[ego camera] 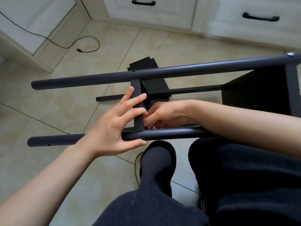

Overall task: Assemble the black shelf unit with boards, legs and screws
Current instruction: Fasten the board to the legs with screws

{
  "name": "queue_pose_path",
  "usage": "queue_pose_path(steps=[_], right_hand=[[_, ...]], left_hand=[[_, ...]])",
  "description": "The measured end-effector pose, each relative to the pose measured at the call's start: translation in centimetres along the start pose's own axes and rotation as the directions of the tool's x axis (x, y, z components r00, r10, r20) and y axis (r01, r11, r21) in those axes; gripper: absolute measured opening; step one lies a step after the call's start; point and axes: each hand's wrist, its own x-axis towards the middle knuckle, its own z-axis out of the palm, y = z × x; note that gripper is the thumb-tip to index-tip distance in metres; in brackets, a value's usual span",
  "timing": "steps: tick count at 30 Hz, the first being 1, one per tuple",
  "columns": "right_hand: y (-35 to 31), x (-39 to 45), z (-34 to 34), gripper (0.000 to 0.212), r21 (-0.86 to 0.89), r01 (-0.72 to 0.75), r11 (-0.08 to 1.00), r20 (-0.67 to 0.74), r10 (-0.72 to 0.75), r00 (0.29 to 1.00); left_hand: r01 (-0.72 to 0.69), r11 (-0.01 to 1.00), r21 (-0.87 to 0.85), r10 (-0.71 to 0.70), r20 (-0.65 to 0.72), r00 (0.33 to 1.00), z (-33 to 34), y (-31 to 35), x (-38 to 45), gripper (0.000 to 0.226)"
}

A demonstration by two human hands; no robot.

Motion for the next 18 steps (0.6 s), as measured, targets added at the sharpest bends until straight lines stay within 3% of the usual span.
queue_pose_path(steps=[4, 10, 18], right_hand=[[0.06, -0.02, -0.24, 0.022, -0.060, -0.017, 0.998, -0.017, 0.016, 1.000], [0.05, -0.02, -0.36, 0.026, 0.056, 0.024, 0.998, 0.037, -0.026, 0.999], [-0.18, 0.16, 0.23, 0.016, -0.006, -0.011, 1.000, 0.017, 0.011, 1.000]], left_hand=[[-0.004, 1.000, -0.005, 0.004, -0.009, 1.000, -0.05, 0.00, 0.11, 0.062], [-0.006, 1.000, -0.007, 0.006, -0.009, 1.000, -0.14, -0.11, 0.19, 0.062], [-0.009, 1.000, -0.010, 0.009, -0.012, 1.000, -0.08, -0.02, 0.14, 0.062]])
